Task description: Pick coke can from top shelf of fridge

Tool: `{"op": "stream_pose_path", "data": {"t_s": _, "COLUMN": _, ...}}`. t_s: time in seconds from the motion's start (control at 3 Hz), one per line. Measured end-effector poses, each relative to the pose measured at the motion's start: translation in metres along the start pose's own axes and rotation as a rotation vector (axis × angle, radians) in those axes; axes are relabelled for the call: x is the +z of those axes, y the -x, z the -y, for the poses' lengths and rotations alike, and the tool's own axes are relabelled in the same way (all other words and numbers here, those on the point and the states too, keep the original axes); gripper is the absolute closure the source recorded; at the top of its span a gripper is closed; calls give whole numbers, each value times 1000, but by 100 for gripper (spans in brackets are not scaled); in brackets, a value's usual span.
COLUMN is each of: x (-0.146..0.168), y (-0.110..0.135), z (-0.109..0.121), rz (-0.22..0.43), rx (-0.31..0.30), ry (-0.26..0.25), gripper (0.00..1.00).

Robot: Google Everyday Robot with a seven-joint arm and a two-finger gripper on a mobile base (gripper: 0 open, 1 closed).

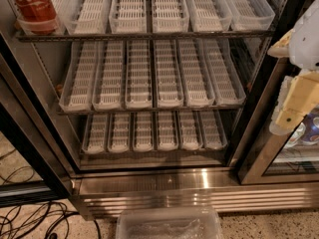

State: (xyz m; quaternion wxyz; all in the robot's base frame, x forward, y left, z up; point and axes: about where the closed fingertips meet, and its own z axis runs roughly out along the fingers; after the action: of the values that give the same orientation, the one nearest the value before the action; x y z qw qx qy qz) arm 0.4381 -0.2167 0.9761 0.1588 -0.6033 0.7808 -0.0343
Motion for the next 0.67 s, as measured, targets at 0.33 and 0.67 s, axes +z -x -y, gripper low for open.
{"op": "stream_pose_path", "data": {"t_s": 0.33, "x": 0, "y": 0, "z": 0, "rz": 0, "rx": 0, "ry": 0, "gripper": 0}}
{"op": "stream_pose_path", "data": {"t_s": 0.67, "x": 4, "y": 8, "z": -5, "rz": 23, "rx": 9, "ry": -1, "gripper": 0}}
